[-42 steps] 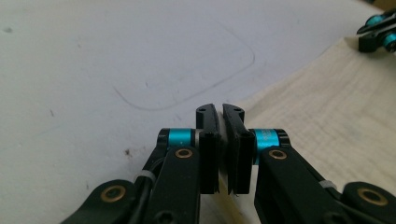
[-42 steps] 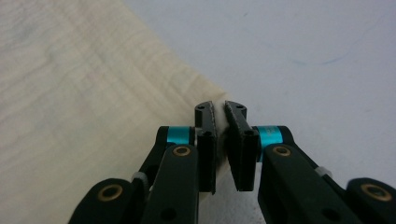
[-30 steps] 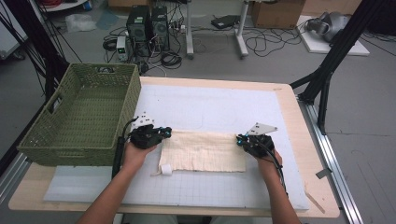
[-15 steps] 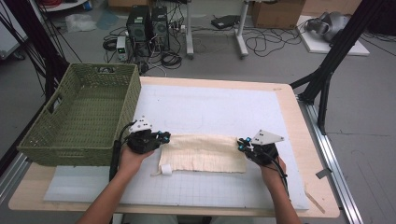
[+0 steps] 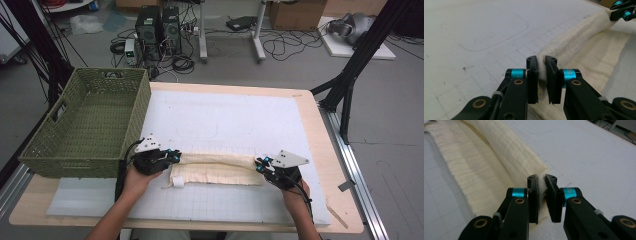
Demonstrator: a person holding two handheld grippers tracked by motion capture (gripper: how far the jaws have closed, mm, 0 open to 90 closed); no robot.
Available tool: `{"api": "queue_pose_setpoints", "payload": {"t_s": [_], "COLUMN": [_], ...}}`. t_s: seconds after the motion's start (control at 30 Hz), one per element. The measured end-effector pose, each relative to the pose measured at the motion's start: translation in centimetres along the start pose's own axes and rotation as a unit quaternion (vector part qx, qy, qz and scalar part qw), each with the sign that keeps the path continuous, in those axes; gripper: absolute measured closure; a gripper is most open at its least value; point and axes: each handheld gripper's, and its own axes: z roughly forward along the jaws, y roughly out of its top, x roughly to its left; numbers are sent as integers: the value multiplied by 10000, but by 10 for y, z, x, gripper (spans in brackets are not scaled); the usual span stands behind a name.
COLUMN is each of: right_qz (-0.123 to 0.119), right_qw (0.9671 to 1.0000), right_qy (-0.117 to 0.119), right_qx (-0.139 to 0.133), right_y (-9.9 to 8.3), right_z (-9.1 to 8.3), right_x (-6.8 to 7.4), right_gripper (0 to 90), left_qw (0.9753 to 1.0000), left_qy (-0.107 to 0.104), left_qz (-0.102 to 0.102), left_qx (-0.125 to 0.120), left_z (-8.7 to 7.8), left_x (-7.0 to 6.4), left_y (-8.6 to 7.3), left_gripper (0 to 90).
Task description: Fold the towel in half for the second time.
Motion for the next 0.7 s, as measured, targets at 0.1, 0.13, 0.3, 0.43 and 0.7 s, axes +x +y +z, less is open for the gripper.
{"api": "queue_pose_setpoints", "payload": {"t_s": [0.1,0.13,0.3,0.43,0.7], "right_qz": [5,4,-101,-97,-87], "right_qw": [10000,10000,9999,9997,9994], "right_qy": [51,63,118,181,216], "right_qx": [12,-1,71,140,236], "right_y": [-2,-2,-5,-10,-13], "right_z": [-3,-5,-11,-14,-16], "right_x": [3,5,13,16,18], "right_gripper": [814,814,814,815,810], "left_qw": [10000,10000,9999,9997,9994], "left_qy": [-16,-17,-88,-152,-113], "left_qz": [-6,2,74,100,-283], "left_qx": [5,15,63,163,-183], "left_z": [-3,-4,-10,-11,-20], "left_x": [-2,-3,-9,-13,-12], "left_y": [-4,-5,-9,-15,-3], "left_gripper": [801,802,802,804,505]}}
